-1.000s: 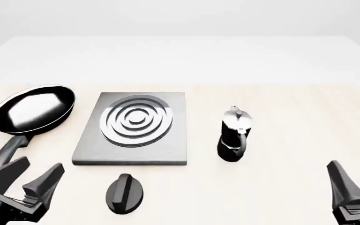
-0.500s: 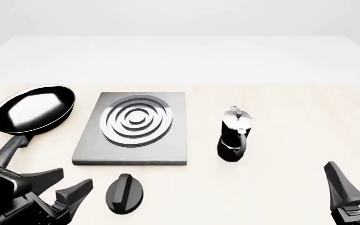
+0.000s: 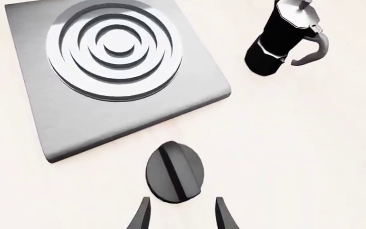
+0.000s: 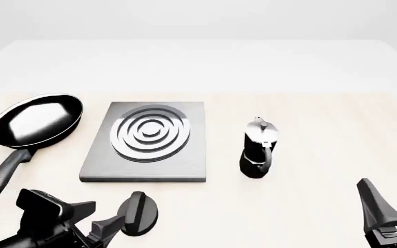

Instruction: Turn on the stove and put the frying pan on it.

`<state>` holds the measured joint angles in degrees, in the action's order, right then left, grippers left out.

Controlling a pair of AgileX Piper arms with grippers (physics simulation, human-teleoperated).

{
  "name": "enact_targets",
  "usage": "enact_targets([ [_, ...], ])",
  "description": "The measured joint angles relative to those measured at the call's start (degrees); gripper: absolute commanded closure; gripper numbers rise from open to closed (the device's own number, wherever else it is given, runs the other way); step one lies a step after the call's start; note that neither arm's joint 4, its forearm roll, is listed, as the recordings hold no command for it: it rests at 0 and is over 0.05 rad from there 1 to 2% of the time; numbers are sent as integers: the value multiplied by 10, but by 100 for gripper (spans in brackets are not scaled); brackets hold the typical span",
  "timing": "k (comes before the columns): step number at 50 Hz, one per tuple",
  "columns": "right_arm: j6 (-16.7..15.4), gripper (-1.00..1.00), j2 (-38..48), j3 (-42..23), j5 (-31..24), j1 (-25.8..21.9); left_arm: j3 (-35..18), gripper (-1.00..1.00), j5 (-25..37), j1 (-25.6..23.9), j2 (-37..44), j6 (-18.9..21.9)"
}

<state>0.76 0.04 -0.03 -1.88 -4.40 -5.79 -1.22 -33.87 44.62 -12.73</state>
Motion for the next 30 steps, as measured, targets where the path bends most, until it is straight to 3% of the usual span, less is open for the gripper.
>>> enact_targets([
  [30,3,-100,0,0,0,-1,23,-100,-233,-19,235,-9],
])
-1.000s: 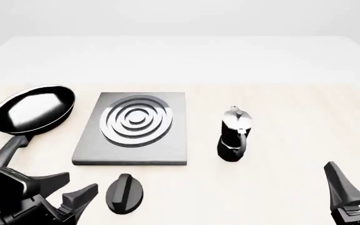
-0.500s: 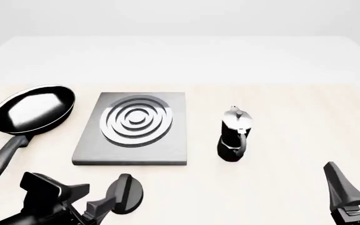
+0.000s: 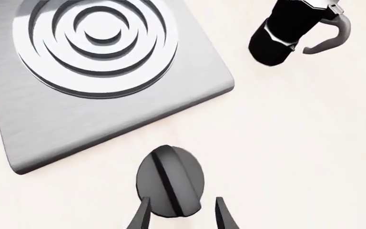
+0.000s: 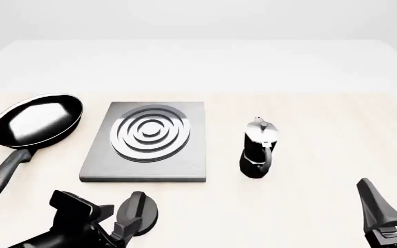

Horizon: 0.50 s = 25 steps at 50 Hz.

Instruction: Turn on the stove and put the frying pan on it.

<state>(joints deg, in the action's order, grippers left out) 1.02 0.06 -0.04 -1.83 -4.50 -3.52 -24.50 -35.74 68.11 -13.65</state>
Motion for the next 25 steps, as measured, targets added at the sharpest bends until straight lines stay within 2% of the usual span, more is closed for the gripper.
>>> enact_targets([
  [12,2,-100,0,0,0,2,-6,-100,-76,-7,89,4],
  [25,4,-100,0,0,0,4,-14,-100,-120,-19,147,6],
])
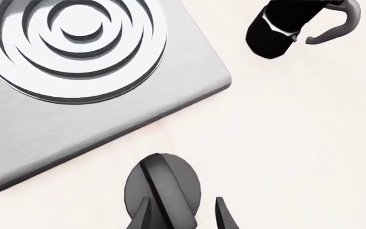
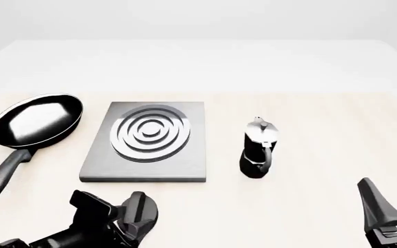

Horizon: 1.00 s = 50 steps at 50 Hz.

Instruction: Turn on the stove and put the frying pan on it.

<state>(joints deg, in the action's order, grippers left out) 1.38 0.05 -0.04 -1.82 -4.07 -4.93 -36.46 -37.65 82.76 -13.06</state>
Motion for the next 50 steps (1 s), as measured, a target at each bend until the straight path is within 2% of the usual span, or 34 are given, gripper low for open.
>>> enact_targets([
  [13,1,-100,0,0,1,4,2,-100,17,-34,-16,-9],
  [21,2,-100,0,0,2,7,-11,-100,64,-101,-65,-30],
  [29,2,-100,0,0,3,8,-24,-100,103,-146,-110,-43],
  [40,3,-100,0,0,5,9,-52,-100,185,-185,-195,-48],
  [50,4,-100,0,0,8,8,-87,-100,278,-199,-283,-41],
])
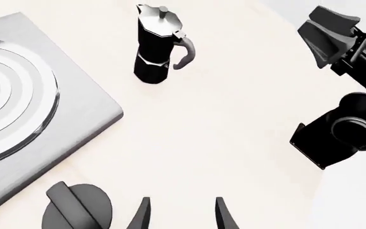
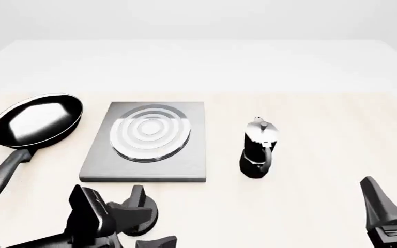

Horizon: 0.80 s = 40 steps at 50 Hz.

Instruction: Turn on the stove and put the frying pan on it.

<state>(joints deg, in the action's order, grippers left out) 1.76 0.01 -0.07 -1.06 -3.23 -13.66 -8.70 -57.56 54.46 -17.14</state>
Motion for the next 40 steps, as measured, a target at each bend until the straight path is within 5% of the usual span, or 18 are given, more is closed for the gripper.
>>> enact_targets([
  [22,1,-100,0,-3,3,-5,-107,-100,238,59,-204,45],
  [32,1,-100,0,-3,3,-9,-146,-100,337,121,-283,59],
  [40,1,-100,0,-5,2,-14,-172,-100,406,218,-327,82],
])
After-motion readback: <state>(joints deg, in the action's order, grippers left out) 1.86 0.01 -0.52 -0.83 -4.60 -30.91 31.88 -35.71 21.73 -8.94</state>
